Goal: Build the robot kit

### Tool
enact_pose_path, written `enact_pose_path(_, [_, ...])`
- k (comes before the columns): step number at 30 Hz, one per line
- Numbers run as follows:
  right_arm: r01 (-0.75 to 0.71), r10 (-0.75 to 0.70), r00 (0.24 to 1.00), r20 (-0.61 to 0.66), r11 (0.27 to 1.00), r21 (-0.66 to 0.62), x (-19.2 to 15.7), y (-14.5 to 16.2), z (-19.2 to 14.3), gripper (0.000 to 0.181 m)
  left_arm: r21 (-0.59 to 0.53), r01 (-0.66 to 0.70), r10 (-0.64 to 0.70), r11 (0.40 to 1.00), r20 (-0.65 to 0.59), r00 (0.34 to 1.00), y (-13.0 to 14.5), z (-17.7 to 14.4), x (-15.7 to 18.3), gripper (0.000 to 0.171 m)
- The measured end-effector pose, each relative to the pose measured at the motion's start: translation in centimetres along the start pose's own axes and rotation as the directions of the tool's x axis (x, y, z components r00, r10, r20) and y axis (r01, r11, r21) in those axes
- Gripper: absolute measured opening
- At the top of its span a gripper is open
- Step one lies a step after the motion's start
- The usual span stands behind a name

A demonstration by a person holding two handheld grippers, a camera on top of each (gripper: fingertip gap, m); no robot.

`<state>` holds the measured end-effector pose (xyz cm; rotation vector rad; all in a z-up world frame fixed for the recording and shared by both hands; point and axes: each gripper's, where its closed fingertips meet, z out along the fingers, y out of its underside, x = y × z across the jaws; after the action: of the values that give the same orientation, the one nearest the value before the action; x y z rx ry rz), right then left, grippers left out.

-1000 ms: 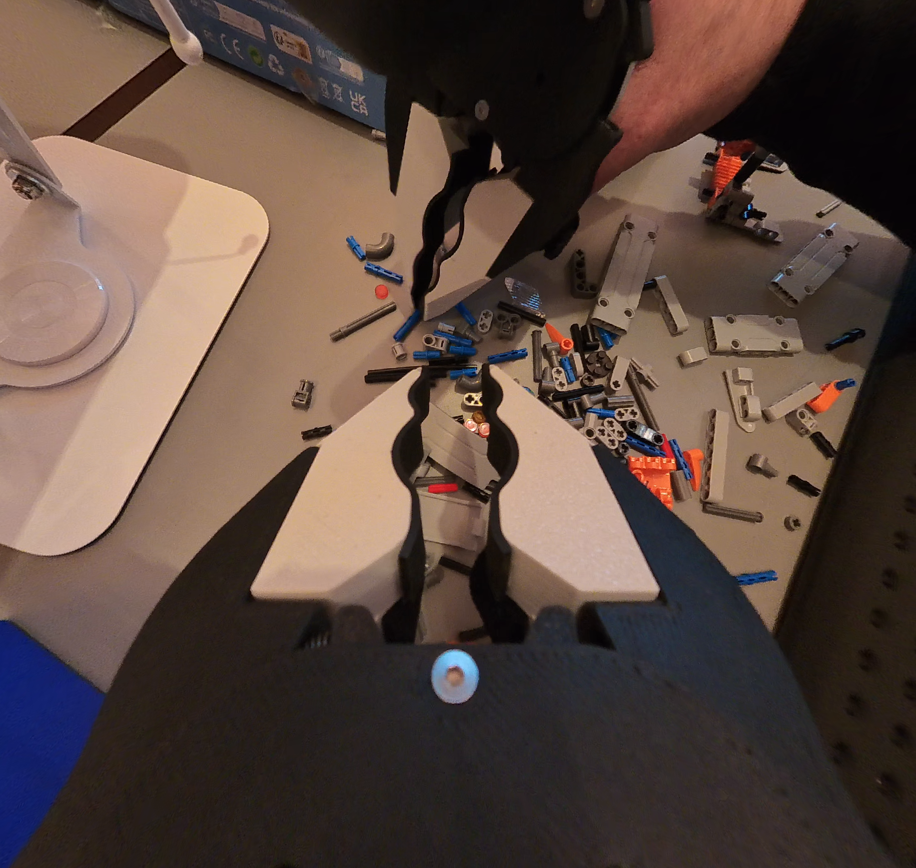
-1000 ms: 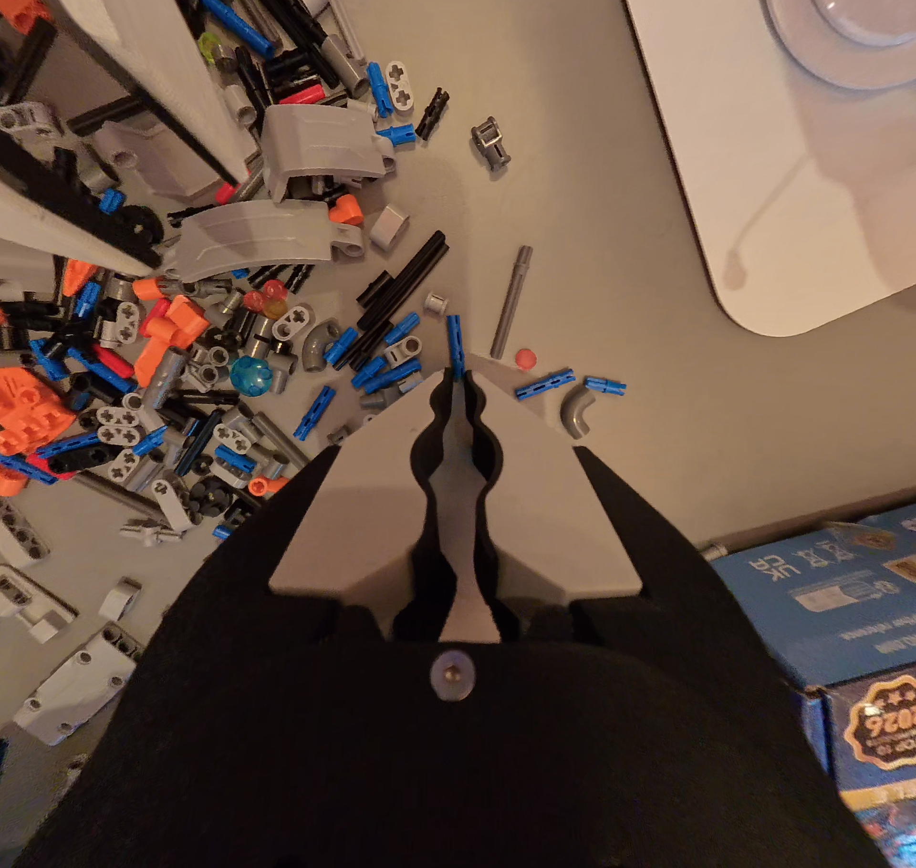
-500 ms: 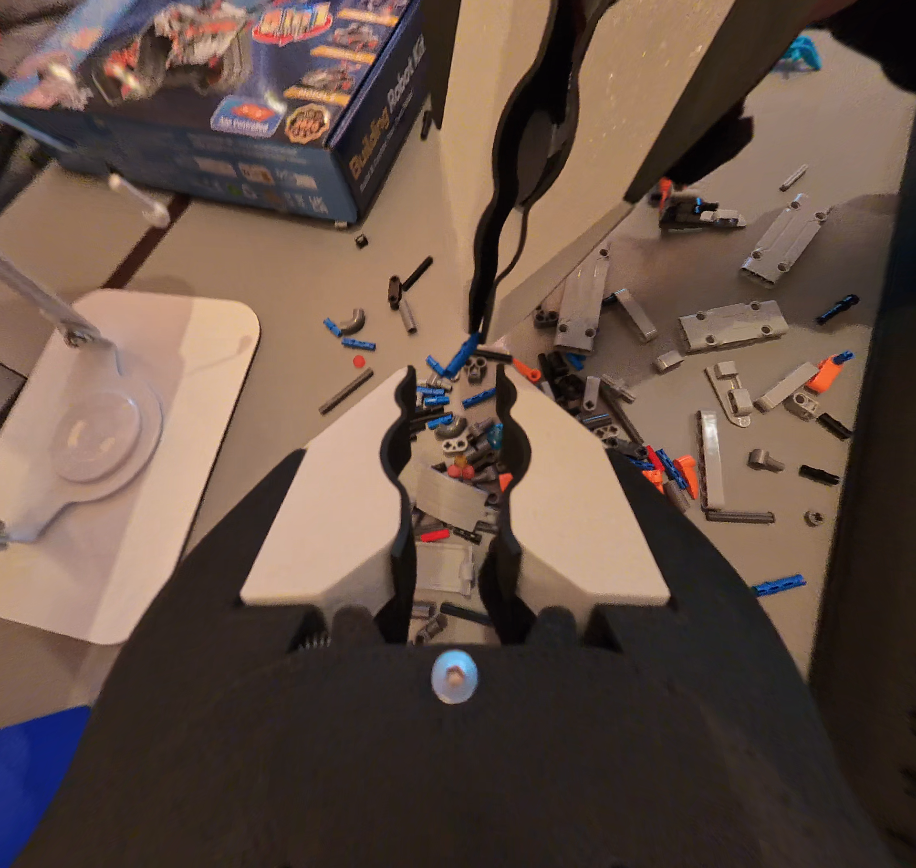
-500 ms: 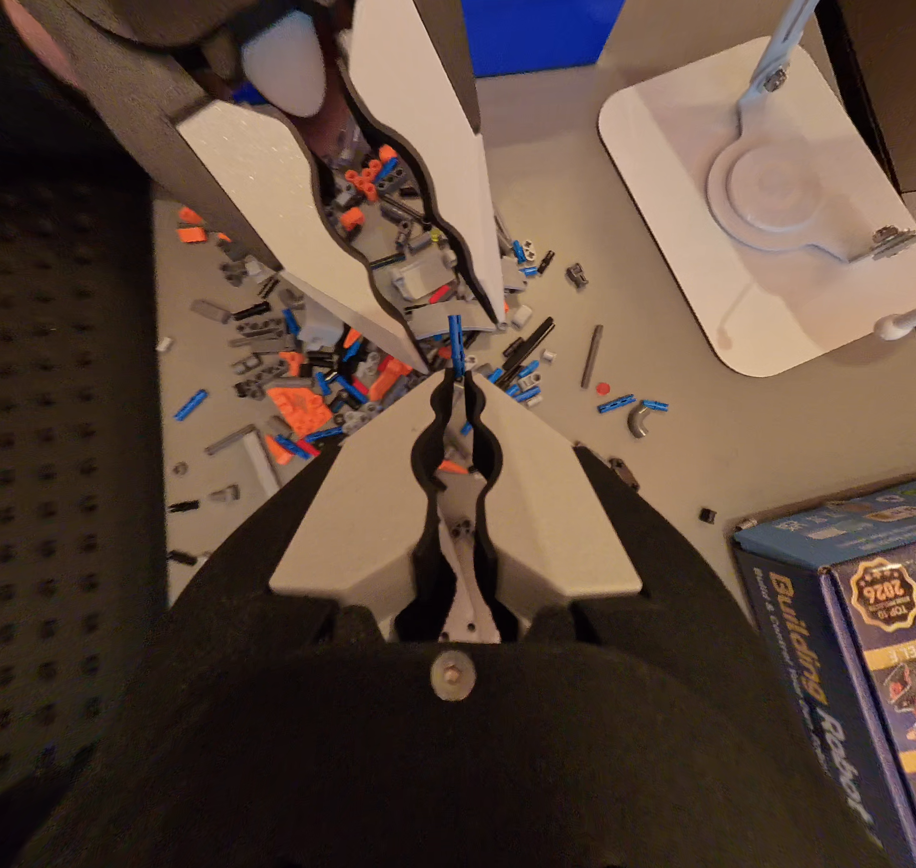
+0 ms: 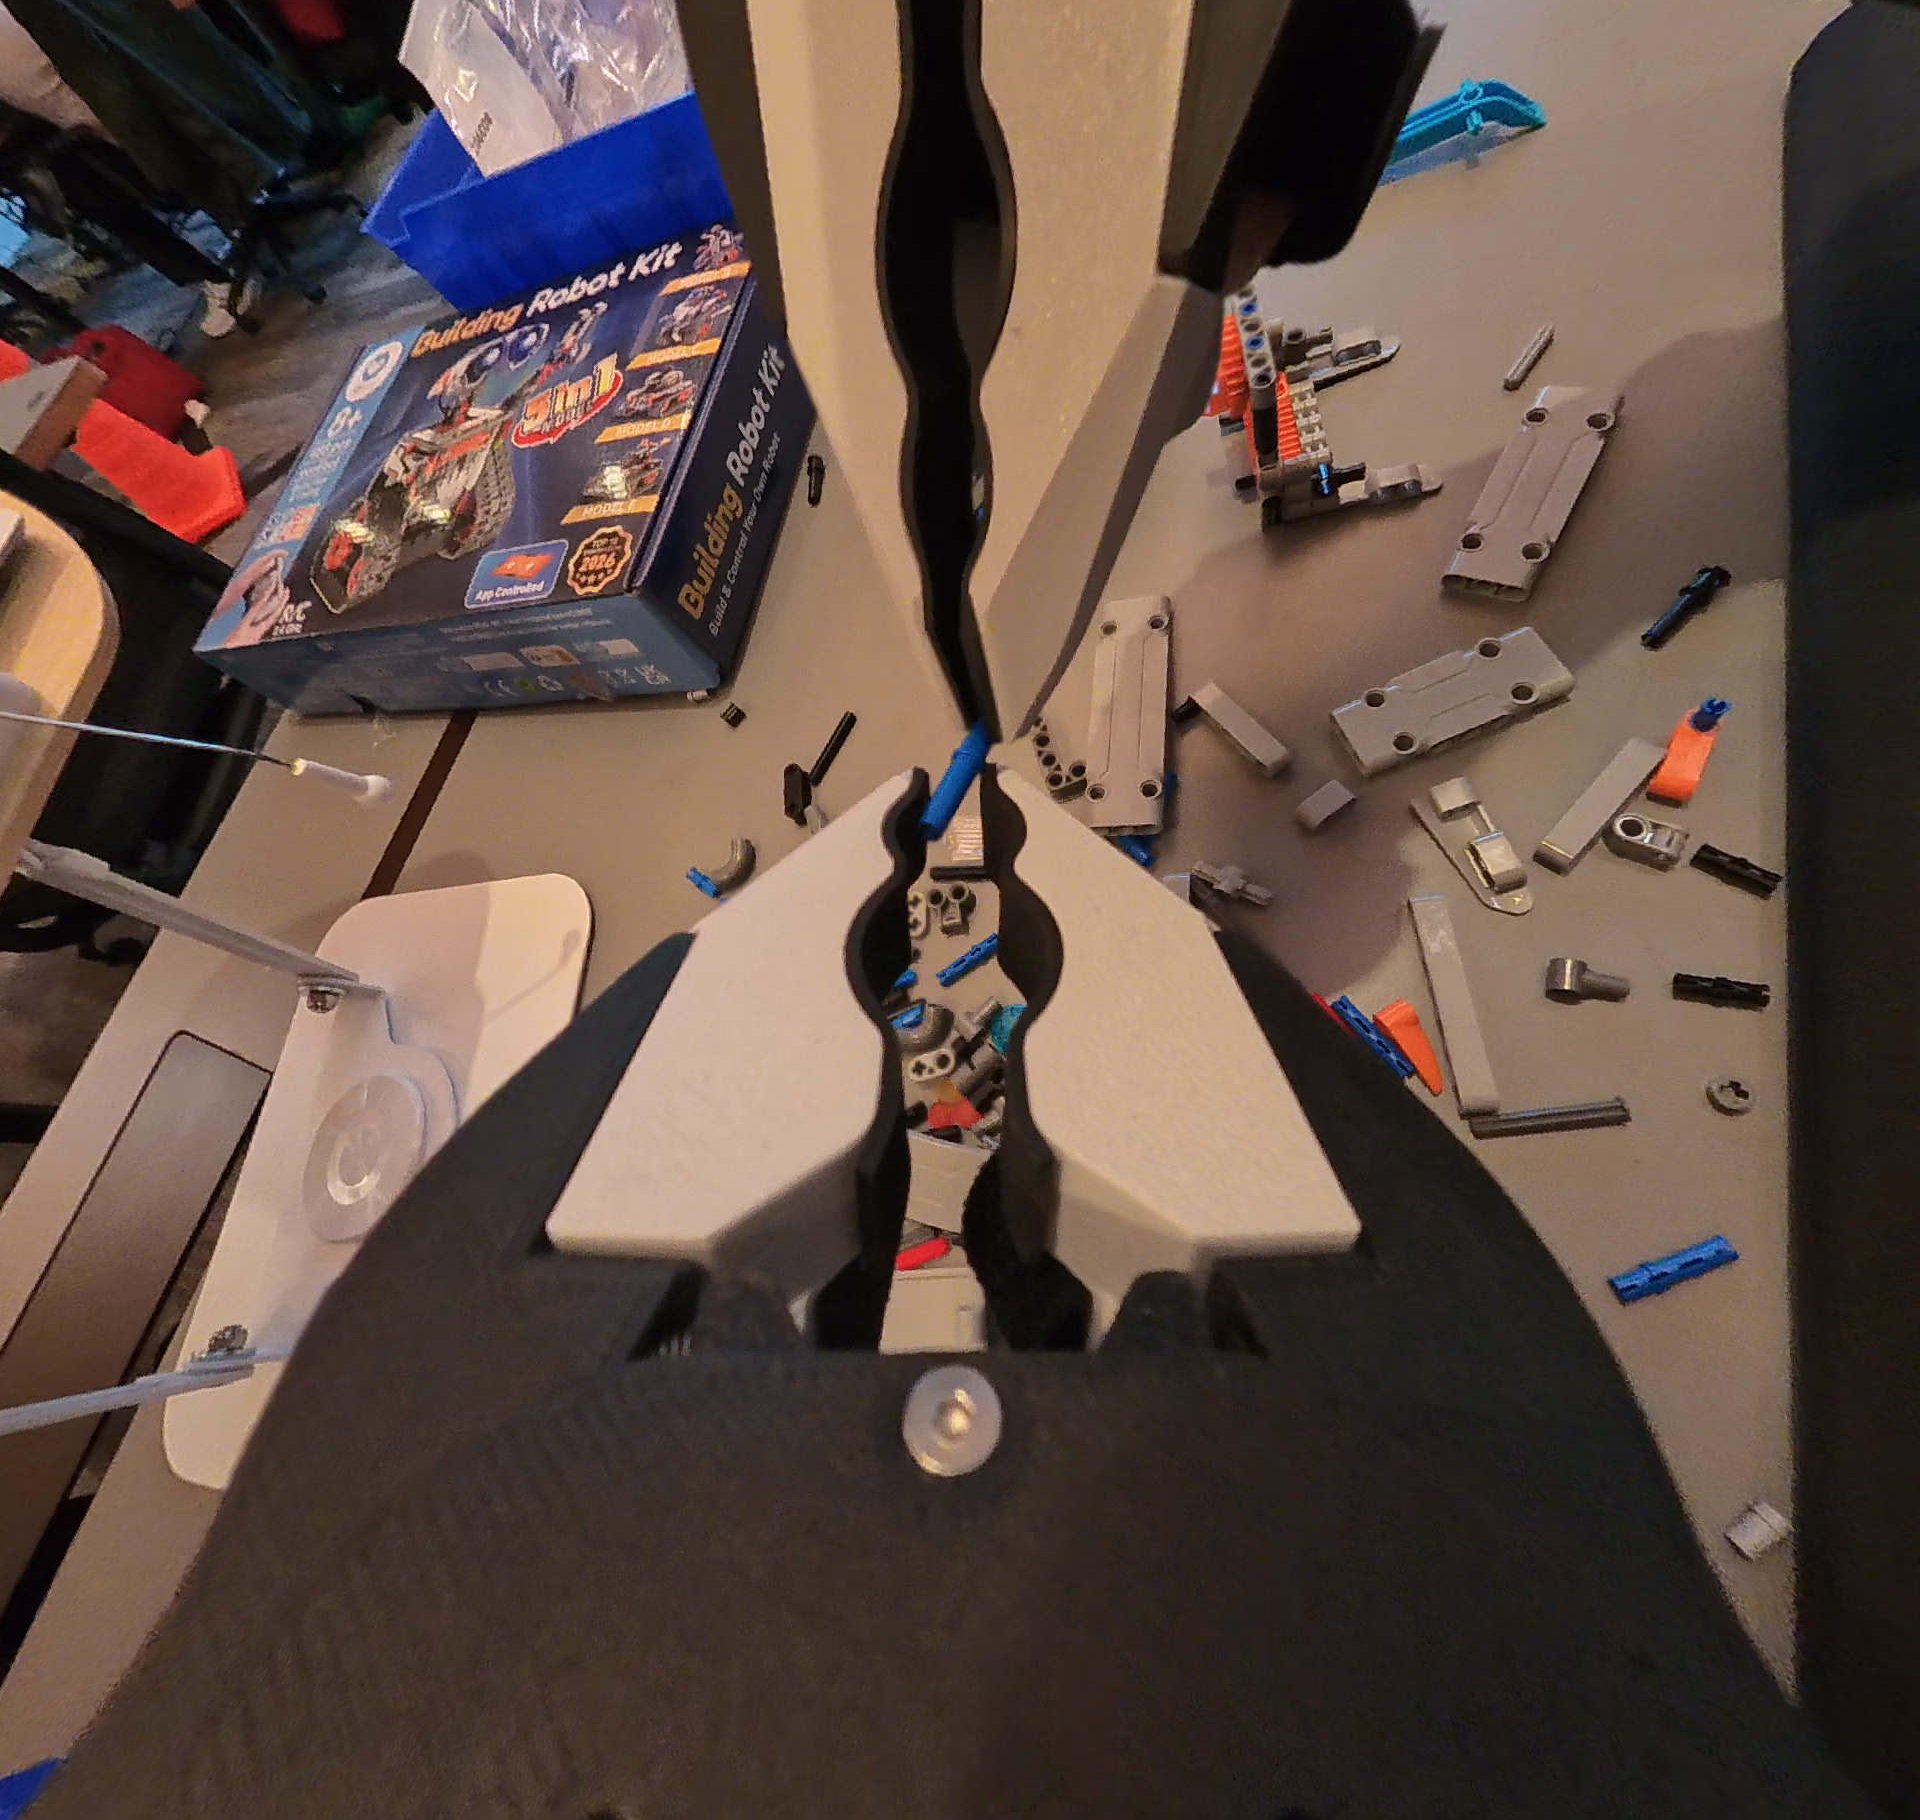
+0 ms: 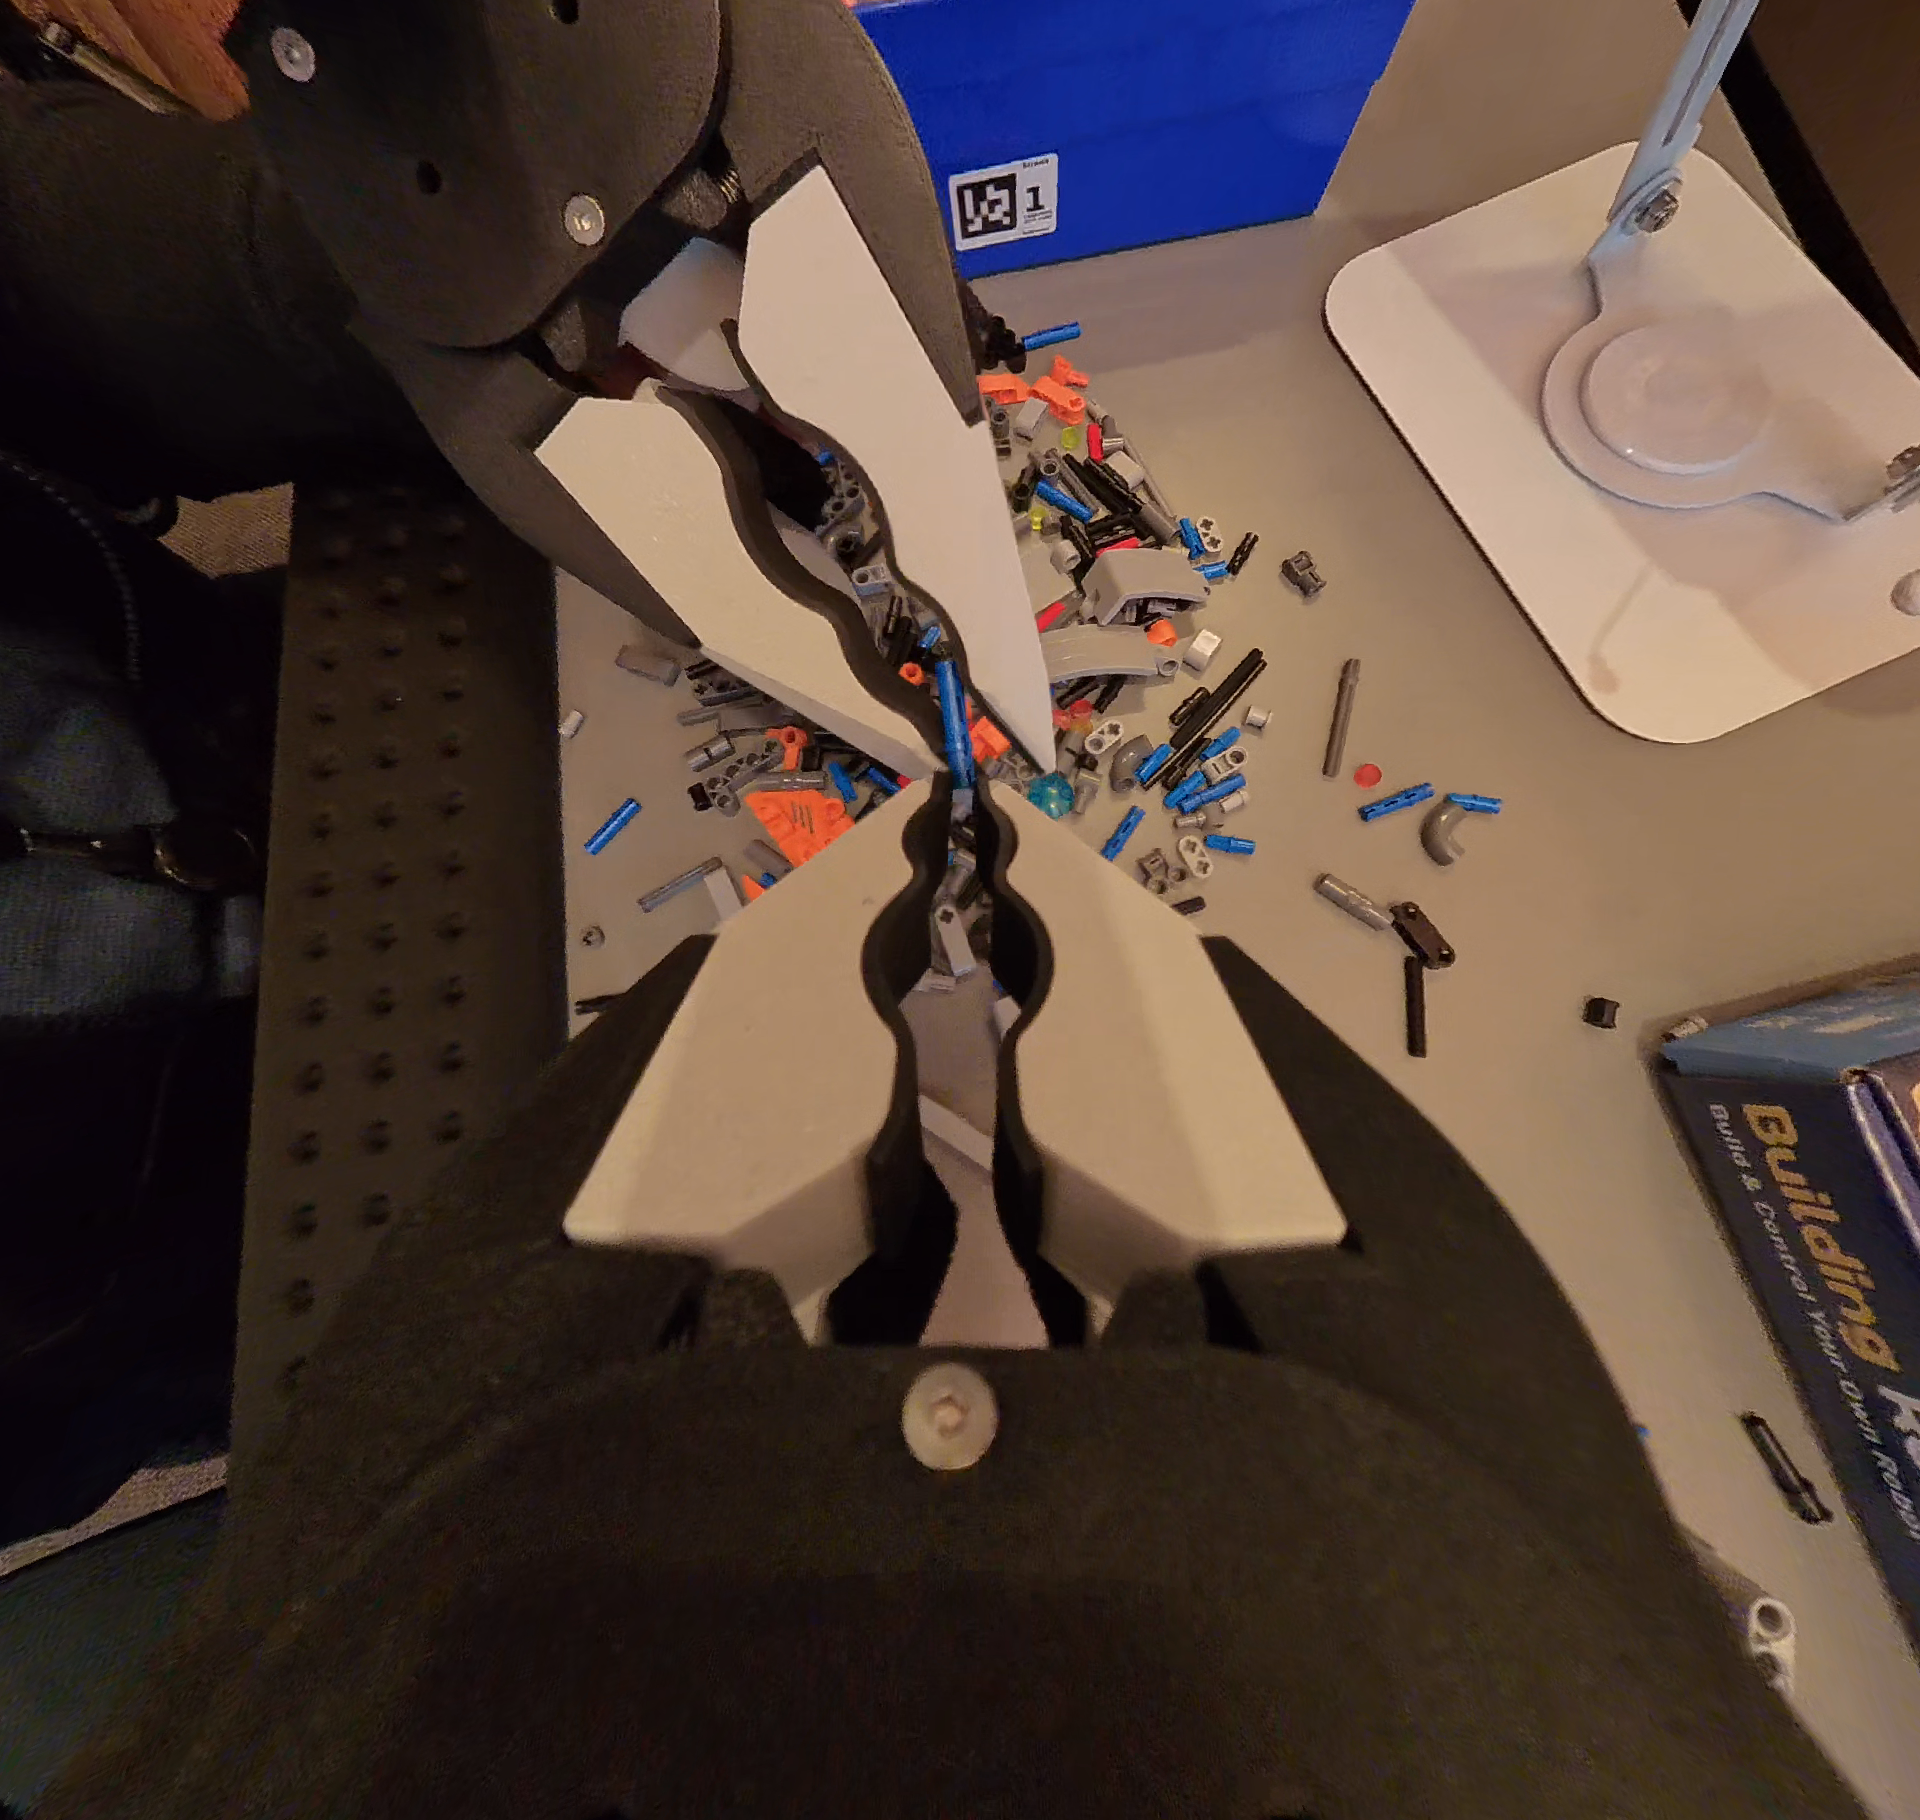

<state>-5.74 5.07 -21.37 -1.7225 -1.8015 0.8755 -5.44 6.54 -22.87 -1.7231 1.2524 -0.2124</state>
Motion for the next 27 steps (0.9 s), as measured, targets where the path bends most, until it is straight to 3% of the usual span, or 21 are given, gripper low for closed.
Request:
enact_pose_path(14, [-0.070,0.065,0.996,0.053,0.993,0.096,-1.9,0.1,-2.6,0.002,0.058,-0.081,0.077,0.995,0.068,0.995,-1.6,-0.9,-0.1,0.032])
enact_pose_path(21, [-0.118,0.111,0.990,0.084,0.990,0.083,-2.5,1.0,-3.1,0.002,0.093,-0.178,0.169,0.980,0.097,0.981,-3.1,-1.1,1.0,0.030])
enact_pose_path(27, [-0.143,0.138,0.985,0.102,0.989,0.041,-3.0,1.9,-3.2,0.002,0.066,-0.304,0.295,0.950,0.120,0.948,-3.8,-0.6,2.6,0.008])
